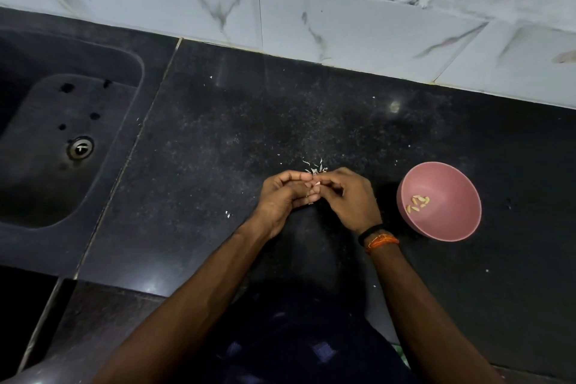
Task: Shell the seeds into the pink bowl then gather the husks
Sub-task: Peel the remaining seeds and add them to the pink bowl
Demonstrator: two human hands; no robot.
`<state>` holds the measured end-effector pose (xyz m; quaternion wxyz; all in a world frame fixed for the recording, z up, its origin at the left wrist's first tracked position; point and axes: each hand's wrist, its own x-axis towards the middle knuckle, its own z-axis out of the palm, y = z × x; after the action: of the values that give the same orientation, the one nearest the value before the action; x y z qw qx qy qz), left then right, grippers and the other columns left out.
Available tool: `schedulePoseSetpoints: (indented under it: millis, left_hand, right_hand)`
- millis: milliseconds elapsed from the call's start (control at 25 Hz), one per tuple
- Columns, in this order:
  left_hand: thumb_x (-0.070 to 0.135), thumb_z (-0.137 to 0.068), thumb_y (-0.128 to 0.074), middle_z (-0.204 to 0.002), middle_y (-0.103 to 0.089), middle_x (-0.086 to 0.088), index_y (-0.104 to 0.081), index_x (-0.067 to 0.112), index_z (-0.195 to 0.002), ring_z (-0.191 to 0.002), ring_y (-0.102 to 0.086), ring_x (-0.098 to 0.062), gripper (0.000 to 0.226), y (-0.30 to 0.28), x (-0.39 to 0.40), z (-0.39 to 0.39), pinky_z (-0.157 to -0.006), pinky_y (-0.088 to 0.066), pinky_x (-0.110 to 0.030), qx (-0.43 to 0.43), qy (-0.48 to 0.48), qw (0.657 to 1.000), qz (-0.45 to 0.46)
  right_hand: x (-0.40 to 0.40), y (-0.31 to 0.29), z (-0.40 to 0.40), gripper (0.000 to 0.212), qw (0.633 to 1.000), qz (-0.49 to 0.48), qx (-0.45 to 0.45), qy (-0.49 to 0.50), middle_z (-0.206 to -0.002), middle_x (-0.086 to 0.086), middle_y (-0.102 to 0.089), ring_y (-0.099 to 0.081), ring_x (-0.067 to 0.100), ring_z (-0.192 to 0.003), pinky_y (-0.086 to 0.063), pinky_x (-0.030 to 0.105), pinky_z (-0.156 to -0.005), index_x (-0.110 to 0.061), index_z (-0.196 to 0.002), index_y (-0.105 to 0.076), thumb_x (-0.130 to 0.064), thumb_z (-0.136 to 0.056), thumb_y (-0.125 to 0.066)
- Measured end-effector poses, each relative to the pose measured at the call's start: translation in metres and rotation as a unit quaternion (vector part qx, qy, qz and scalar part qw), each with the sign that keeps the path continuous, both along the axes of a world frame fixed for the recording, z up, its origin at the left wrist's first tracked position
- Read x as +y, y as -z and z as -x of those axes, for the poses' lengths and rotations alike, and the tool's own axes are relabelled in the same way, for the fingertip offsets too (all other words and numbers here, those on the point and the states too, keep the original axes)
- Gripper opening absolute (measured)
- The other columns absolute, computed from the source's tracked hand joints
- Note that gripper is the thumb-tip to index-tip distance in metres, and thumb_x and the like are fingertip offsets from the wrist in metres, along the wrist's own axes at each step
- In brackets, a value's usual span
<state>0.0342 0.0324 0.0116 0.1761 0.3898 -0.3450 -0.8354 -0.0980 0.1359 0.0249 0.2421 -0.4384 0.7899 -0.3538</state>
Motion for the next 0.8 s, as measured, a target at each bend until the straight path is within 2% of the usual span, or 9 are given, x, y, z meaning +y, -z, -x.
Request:
schedulePoseSetpoints:
  millis: [120,240,360,440,640,720,800]
  left_hand:
    - [-0.016,-0.091,-0.040,-0.107,-0.071,-0.028,-0.062,-0.013,-0.114,-0.099,-0.073,-0.035,0.032,-0.005,-0.002,0.004,-0.092,-0.059,-0.044,-0.002,0.009,0.999,-0.032]
    - [-0.022,-0.085,-0.029,-0.113,-0.070,-0.029,-0.061,-0.012,-0.117,-0.109,-0.069,-0.038,0.046,-0.004,-0.006,0.007,-0.098,-0.055,-0.047,-0.011,0.017,1.000,-0.022]
    - [-0.030,-0.080,-0.036,-0.114,-0.070,-0.024,-0.063,-0.004,-0.114,-0.112,-0.069,-0.033,0.051,0.000,-0.010,0.010,-0.100,-0.054,-0.048,-0.030,0.026,0.999,0.030]
    - [-0.032,-0.079,-0.045,-0.115,-0.070,-0.023,-0.062,-0.002,-0.116,-0.112,-0.069,-0.032,0.051,-0.004,-0.012,0.013,-0.097,-0.056,-0.048,-0.047,0.025,0.996,0.067]
    - [-0.016,-0.075,-0.077,-0.109,-0.070,-0.021,-0.063,0.006,-0.113,-0.096,-0.074,-0.034,0.045,-0.014,-0.016,0.019,-0.078,-0.062,-0.048,-0.091,0.043,0.982,0.161]
    - [-0.005,-0.081,-0.078,-0.108,-0.072,-0.011,-0.063,0.012,-0.122,-0.091,-0.075,-0.024,0.047,-0.012,-0.016,0.025,-0.077,-0.063,-0.046,-0.131,0.064,0.963,0.228]
    - [0.002,-0.093,-0.065,-0.107,-0.074,-0.002,-0.055,0.018,-0.136,-0.092,-0.075,-0.013,0.046,-0.013,-0.015,0.030,-0.081,-0.063,-0.041,-0.152,0.070,0.951,0.261]
  right_hand:
    - [0.001,0.000,0.000,0.018,0.999,0.005,0.005,0.032,-0.102,-0.010,-0.070,-0.067,0.003,-0.095,-0.058,0.032,-0.089,-0.022,-0.105,-0.077,-0.011,-0.091,-0.073]
    - [0.003,-0.002,0.001,0.016,0.995,0.020,-0.051,0.089,-0.095,-0.011,-0.073,-0.071,0.006,-0.089,-0.061,0.039,-0.086,-0.026,-0.098,-0.074,-0.011,-0.092,-0.071]
    - [0.006,-0.006,0.004,0.023,0.988,0.033,-0.083,0.129,-0.088,-0.010,-0.073,-0.073,0.009,-0.082,-0.062,0.043,-0.082,-0.032,-0.094,-0.071,-0.008,-0.092,-0.071]
    - [0.009,-0.009,0.006,0.021,0.987,0.034,-0.083,0.136,-0.088,-0.010,-0.074,-0.073,0.008,-0.080,-0.062,0.042,-0.081,-0.028,-0.096,-0.072,-0.008,-0.092,-0.071]
    - [0.019,-0.016,0.013,0.018,0.989,0.029,-0.047,0.140,-0.090,-0.011,-0.075,-0.072,0.005,-0.081,-0.061,0.037,-0.082,-0.021,-0.098,-0.077,-0.006,-0.090,-0.072]
    - [0.021,-0.019,0.014,0.017,0.989,0.024,-0.035,0.144,-0.090,-0.011,-0.075,-0.071,0.004,-0.081,-0.061,0.034,-0.082,-0.021,-0.099,-0.077,-0.007,-0.089,-0.074]
    - [0.024,-0.021,0.014,0.017,0.988,0.025,-0.030,0.149,-0.090,-0.010,-0.075,-0.071,0.005,-0.081,-0.061,0.034,-0.082,-0.020,-0.100,-0.077,-0.008,-0.089,-0.074]
